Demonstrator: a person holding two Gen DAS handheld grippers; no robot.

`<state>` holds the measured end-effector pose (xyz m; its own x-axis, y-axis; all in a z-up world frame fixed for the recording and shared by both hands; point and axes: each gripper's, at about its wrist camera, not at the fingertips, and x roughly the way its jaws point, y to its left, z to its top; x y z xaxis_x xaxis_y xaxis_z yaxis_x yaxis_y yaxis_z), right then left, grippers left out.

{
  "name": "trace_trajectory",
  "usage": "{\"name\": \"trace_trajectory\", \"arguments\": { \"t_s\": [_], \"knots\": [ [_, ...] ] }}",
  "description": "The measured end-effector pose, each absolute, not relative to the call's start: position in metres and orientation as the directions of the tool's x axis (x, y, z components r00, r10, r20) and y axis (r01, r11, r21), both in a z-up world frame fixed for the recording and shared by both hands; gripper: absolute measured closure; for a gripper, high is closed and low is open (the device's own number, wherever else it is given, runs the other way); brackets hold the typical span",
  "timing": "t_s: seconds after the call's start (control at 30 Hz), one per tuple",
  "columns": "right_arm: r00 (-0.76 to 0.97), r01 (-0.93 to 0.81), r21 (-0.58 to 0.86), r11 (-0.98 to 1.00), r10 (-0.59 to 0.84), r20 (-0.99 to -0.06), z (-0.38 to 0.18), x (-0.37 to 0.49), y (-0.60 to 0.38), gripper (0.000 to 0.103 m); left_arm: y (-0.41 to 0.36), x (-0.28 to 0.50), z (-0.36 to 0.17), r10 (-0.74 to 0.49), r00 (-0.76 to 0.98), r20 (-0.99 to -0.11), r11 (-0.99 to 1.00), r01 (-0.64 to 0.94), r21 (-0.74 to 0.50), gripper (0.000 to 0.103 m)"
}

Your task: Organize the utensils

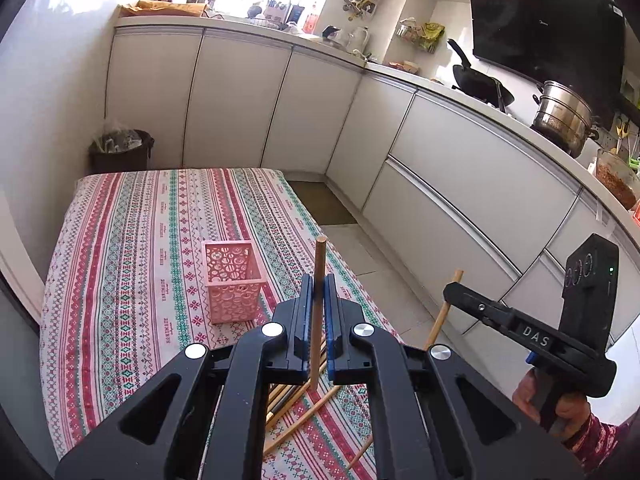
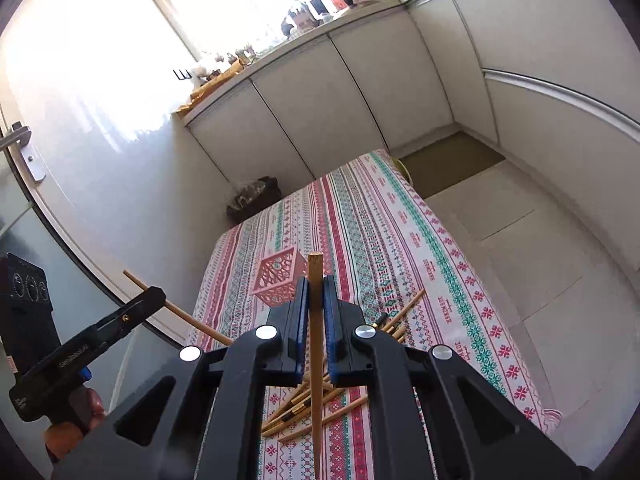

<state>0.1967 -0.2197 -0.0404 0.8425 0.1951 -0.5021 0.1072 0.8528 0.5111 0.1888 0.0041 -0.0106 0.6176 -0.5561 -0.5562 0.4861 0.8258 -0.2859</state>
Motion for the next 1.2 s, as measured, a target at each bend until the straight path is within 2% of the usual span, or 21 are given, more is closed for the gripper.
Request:
{"name": "trace_trajectory", "arguments": {
  "t_s": [0.47, 0.67, 0.93, 1.03, 1.1, 1.2],
  "knots": [
    [0.966, 0.061, 0.507, 0.86, 0.077, -0.246, 0.058, 0.259, -0.242, 0.095, 0.003, 0.24, 0.062, -0.451, 0.797, -0.402, 0.892, 0.384, -0.239, 0.098],
    [0.985, 0.038, 0.502, 0.864, 0.052, -0.163, 0.067, 0.309, -0.234, 0.095, -0.001, 0.273, 0.057, -0.391, 0.833, -0.391, 0.92, 0.338, -0.199, 0.099],
    [0.988, 0.03, 0.416, 0.909, 0.037, -0.151, 0.021, 0.36, -0.199, 0.095, 0.008, 0.316, 0.005, -0.368, 0.809, -0.458, 0.928, 0.294, -0.227, 0.098],
    [0.984, 0.024, 0.395, 0.918, 0.048, -0.171, 0.003, 0.37, -0.187, 0.095, 0.016, 0.314, 0.007, -0.369, 0.822, -0.433, 0.926, 0.283, -0.25, 0.085],
    [0.982, 0.024, 0.388, 0.921, 0.05, -0.18, -0.004, 0.374, -0.182, 0.095, 0.021, 0.306, 0.015, -0.36, 0.841, -0.403, 0.928, 0.278, -0.248, 0.083],
    [0.98, 0.018, 0.379, 0.925, 0.059, -0.191, -0.013, 0.377, -0.174, 0.095, 0.03, 0.296, 0.028, -0.356, 0.861, -0.363, 0.926, 0.274, -0.258, 0.074]
  ]
}}
